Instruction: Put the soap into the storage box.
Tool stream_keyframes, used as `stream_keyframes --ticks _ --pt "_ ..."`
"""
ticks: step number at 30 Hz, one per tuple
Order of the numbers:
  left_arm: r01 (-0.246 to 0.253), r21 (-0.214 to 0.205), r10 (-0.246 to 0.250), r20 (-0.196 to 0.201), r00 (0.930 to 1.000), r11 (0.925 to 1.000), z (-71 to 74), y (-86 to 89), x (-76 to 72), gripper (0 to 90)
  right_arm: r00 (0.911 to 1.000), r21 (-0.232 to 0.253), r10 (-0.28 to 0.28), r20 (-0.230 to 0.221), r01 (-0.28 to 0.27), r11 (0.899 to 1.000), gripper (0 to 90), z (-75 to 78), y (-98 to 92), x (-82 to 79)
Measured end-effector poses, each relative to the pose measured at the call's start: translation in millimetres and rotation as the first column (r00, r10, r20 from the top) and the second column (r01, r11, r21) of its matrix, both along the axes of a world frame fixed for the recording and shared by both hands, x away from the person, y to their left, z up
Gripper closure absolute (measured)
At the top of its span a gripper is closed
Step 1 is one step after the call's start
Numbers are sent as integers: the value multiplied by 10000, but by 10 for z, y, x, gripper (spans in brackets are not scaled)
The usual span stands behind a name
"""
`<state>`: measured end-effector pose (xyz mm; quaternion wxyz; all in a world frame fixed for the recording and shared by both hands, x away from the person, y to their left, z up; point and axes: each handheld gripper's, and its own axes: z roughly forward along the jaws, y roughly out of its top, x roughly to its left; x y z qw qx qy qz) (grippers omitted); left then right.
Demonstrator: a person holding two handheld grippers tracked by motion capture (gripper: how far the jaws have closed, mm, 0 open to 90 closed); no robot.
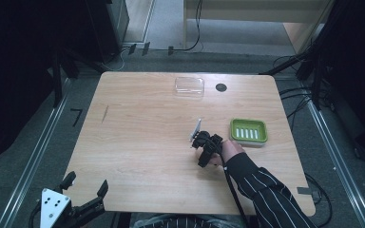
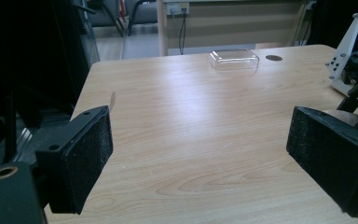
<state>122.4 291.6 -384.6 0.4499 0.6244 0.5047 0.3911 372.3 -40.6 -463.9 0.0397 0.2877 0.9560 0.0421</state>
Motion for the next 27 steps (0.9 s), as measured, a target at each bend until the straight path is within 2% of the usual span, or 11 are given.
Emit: stream_keyframes --ticks 1,9,27 --pt "7 4 -7 -4 10000 10000 1 1 -1 72 10000 73 -30 -23 30 10000 309 6 -4 0" --pt "17 3 -17 1 10000 10000 0 3 -2 72 9999 247 -128 -89 130 9996 323 5 -23 9" --pt "21 25 -21 -1 10000 10000 2 0 -1 72 9995 43 295 -66 -295 9996 328 49 -47 -15"
